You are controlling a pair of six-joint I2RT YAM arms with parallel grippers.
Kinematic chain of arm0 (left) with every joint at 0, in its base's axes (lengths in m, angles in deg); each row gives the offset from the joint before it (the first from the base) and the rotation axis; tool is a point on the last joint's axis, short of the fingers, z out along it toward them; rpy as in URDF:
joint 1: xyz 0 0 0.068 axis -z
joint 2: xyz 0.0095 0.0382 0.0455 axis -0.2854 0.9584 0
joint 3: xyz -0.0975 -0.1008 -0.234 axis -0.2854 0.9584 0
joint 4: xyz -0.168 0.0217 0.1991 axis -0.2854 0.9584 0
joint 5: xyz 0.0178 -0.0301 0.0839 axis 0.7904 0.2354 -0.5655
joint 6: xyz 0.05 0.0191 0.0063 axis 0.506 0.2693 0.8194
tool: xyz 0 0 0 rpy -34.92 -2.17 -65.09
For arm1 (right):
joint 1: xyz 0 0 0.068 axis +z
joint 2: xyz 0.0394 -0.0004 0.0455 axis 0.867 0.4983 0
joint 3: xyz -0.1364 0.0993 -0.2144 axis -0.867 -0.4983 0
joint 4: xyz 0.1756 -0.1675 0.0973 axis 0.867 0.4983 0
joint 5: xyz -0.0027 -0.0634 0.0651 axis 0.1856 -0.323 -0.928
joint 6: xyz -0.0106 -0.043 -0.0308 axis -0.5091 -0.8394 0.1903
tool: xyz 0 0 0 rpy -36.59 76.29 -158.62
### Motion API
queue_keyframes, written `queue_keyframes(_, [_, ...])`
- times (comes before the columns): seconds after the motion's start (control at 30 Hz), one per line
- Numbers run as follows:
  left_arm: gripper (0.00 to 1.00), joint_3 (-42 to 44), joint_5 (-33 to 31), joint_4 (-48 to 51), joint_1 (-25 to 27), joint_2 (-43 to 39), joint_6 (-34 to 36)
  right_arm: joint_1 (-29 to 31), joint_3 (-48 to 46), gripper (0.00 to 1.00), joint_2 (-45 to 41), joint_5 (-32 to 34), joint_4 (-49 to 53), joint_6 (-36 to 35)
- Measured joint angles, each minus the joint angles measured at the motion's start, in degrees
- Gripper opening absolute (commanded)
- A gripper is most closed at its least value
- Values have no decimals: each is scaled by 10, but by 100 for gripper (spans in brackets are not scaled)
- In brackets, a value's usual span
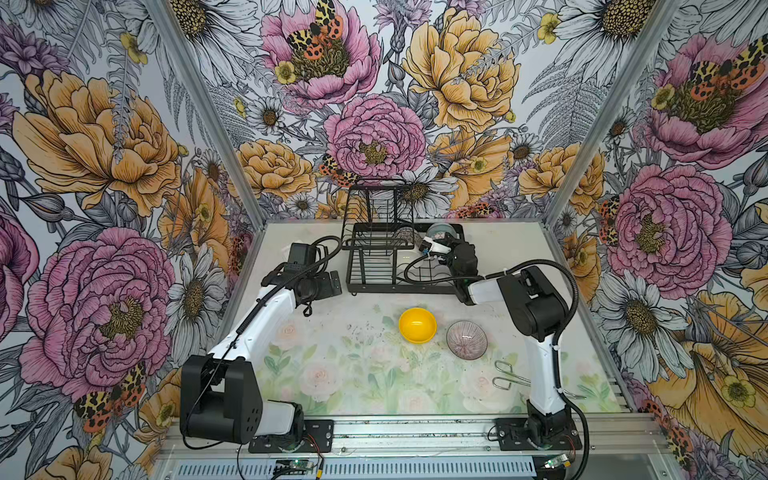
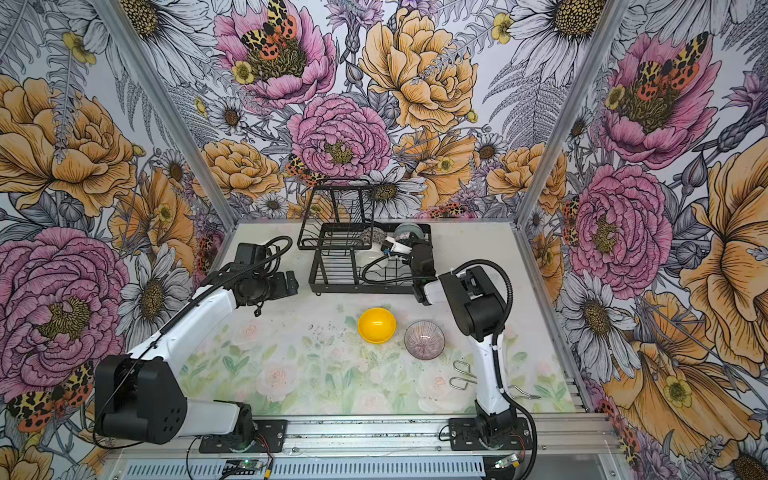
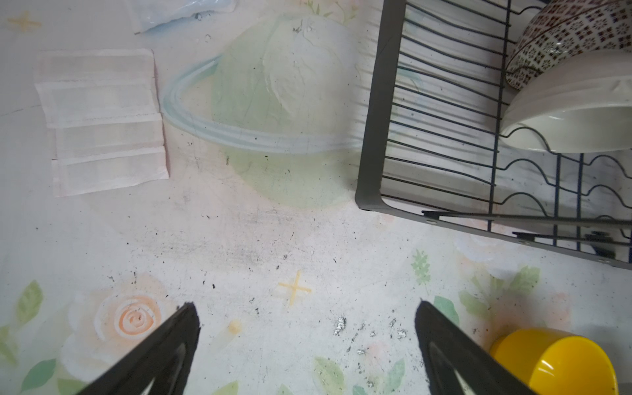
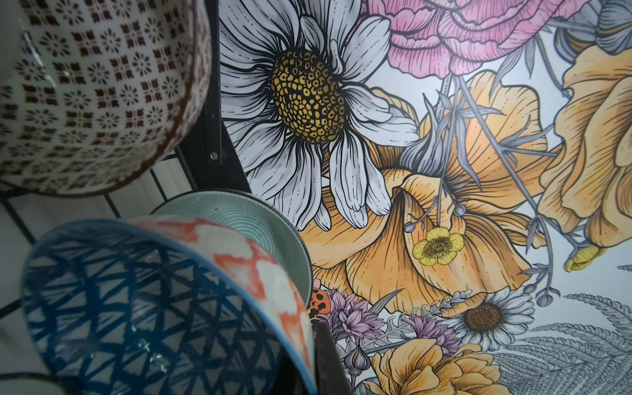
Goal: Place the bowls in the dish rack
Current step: 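Lower the blue bowl upright into the rack slot with the right gripper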
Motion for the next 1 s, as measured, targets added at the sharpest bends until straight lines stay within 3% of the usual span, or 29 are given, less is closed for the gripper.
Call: queue_keyframes(1.0, [99,5,0,-1,0,-1,0,0,-28,0,-20,-2,22,9])
